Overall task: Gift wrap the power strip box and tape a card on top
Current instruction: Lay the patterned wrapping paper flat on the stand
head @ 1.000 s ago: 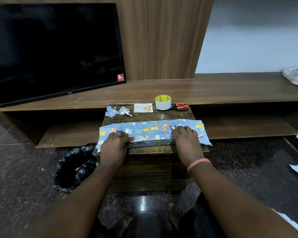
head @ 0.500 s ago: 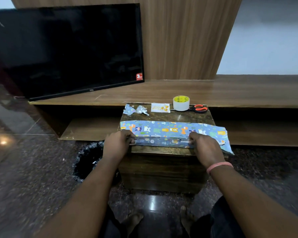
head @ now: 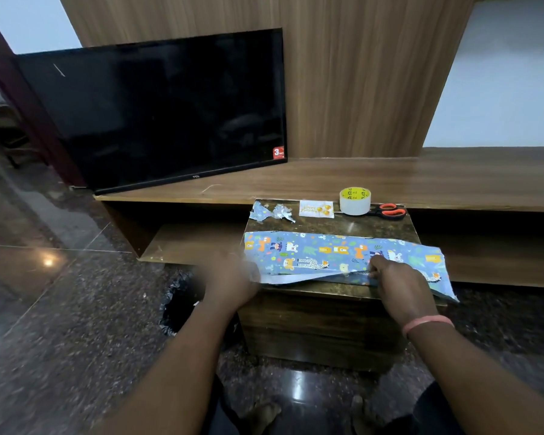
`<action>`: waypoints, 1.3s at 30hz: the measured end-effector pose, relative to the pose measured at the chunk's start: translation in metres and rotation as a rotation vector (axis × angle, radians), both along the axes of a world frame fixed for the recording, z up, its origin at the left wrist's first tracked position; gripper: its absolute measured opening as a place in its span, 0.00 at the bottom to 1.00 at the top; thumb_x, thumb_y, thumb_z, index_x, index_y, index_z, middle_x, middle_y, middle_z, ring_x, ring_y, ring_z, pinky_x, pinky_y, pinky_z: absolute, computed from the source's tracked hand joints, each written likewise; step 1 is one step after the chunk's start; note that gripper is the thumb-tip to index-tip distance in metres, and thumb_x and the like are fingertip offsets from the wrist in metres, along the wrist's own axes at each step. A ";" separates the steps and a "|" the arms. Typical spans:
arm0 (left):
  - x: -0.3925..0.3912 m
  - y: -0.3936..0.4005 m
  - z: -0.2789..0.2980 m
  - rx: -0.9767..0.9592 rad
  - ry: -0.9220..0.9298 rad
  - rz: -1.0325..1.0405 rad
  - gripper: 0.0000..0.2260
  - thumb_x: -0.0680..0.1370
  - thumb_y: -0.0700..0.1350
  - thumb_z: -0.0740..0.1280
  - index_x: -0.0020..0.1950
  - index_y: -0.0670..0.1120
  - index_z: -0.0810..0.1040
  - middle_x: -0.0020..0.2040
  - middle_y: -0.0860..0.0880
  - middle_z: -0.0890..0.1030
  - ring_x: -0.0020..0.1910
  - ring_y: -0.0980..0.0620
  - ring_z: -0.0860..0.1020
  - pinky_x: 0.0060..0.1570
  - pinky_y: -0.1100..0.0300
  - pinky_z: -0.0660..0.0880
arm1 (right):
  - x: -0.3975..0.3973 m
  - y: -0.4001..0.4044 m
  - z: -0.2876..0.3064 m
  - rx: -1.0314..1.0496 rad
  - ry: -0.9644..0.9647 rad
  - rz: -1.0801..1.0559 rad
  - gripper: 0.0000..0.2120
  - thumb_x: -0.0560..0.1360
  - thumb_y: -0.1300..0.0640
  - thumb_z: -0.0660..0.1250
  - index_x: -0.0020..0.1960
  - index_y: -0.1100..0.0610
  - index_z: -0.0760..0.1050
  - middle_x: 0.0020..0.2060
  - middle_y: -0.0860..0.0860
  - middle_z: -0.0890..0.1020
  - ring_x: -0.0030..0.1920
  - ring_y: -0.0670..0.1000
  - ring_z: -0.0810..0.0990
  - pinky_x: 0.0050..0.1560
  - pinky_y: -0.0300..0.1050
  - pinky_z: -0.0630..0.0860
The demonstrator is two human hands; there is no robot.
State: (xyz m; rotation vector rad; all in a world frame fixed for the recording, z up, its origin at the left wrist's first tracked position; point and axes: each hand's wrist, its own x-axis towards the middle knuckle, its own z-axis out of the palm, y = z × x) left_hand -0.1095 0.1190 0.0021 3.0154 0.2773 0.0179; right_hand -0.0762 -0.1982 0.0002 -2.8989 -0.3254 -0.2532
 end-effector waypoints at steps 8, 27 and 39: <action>-0.003 -0.001 0.012 -0.752 -0.199 0.388 0.06 0.75 0.41 0.63 0.48 0.49 0.79 0.47 0.50 0.80 0.50 0.46 0.77 0.45 0.57 0.71 | -0.001 0.001 0.001 -0.039 -0.009 -0.013 0.11 0.70 0.68 0.66 0.44 0.54 0.70 0.31 0.51 0.77 0.32 0.56 0.73 0.31 0.47 0.65; 0.017 0.003 -0.022 -0.684 -0.235 0.309 0.40 0.68 0.50 0.82 0.75 0.54 0.67 0.54 0.46 0.84 0.56 0.42 0.81 0.62 0.44 0.73 | 0.000 0.003 0.000 -0.036 -0.005 -0.033 0.11 0.71 0.68 0.65 0.46 0.54 0.71 0.34 0.53 0.80 0.36 0.59 0.79 0.34 0.49 0.73; 0.032 -0.023 -0.002 -0.206 -0.303 -0.299 0.11 0.74 0.49 0.76 0.56 0.59 0.87 0.61 0.55 0.83 0.63 0.49 0.77 0.50 0.57 0.61 | 0.001 0.004 0.001 -0.038 -0.016 -0.020 0.12 0.70 0.69 0.65 0.46 0.53 0.71 0.34 0.53 0.80 0.36 0.58 0.78 0.33 0.48 0.72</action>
